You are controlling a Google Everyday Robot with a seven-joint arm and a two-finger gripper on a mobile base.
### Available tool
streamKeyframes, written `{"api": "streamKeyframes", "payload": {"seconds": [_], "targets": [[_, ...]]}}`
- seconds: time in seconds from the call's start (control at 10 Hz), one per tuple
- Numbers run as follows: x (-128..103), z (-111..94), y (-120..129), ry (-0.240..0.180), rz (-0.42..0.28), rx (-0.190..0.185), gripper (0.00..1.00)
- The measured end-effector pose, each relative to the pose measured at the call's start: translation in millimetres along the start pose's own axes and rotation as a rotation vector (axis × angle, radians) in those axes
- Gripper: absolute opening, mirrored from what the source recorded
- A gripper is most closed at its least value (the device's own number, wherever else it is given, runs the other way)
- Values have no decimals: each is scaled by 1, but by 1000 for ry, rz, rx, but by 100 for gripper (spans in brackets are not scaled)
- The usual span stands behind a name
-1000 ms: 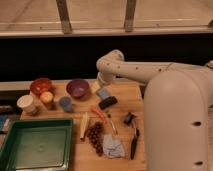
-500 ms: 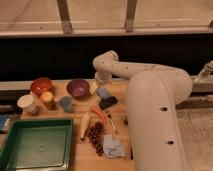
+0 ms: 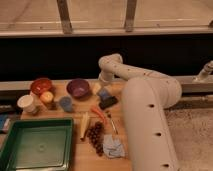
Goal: Place sponge in red bowl
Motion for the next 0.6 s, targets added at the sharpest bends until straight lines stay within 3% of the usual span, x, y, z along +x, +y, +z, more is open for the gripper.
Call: {"api": "streamKeyframes", "payload": {"seconds": [0.2,0.6], "targets": [[0,17,-12,26,5,-29,80],[2,37,-11,55,10,-69,79]]}}
